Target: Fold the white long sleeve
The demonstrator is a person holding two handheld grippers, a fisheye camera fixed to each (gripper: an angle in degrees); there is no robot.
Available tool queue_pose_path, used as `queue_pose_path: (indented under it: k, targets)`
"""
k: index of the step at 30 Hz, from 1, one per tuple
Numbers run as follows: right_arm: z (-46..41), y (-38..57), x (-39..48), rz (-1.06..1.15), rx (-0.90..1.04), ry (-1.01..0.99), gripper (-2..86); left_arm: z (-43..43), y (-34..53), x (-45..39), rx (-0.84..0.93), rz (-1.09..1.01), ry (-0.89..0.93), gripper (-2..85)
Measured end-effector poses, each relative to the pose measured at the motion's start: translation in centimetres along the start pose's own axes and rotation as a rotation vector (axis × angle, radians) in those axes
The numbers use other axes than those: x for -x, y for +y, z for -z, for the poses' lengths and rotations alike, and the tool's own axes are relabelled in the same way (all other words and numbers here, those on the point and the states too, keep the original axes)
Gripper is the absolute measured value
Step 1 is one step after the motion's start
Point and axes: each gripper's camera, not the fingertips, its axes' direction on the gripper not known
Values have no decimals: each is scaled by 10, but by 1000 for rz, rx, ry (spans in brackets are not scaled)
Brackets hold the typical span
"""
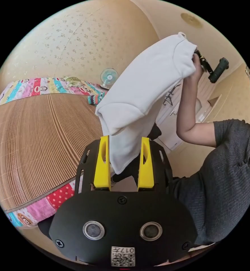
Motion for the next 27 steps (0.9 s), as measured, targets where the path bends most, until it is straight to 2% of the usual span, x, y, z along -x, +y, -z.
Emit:
queue_pose_path:
  k: [4, 9, 12, 14, 16, 19, 21, 22, 24, 26, 27]
  targets:
    - [16, -15, -45, -29, 18, 3, 38, 42, -16, -17, -152, 30, -112, 121]
    - [27, -13, -124, -144, 32, -77, 44, 106, -18, -26, -337, 14, -47, 56]
    - [32, -1, -178, -255, 31, -178, 47, 181, -9, -41, -619, 53, -71, 44]
    - [39, 16, -219, -368, 14, -313, 47, 240, -5, -65, -815, 20, -95, 41]
    - [61, 27, -242, -409, -47, -406, 47, 282, -7, -89, -897, -33, -145, 40]
    - [112, 41, -256, -397, -165, -400, 46, 344, 1, -131, -1040, -157, -222, 40]
    - [122, 42, -257, -348, -167, -363, 45, 371, -4, -150, -1052, -196, -246, 40]
    - [108, 43, -260, -332, -125, -359, 44, 385, -20, -156, -977, -220, -240, 39]
    - [61, 47, -269, -365, -12, -408, 44, 396, -47, -153, -861, -249, -225, 37]
    - [-4, 66, -283, -483, 123, -540, 42, 394, -75, -128, -773, -201, -184, 29]
    - [-12, 71, -287, -512, 124, -590, 41, 392, -79, -122, -757, -180, -154, 28]
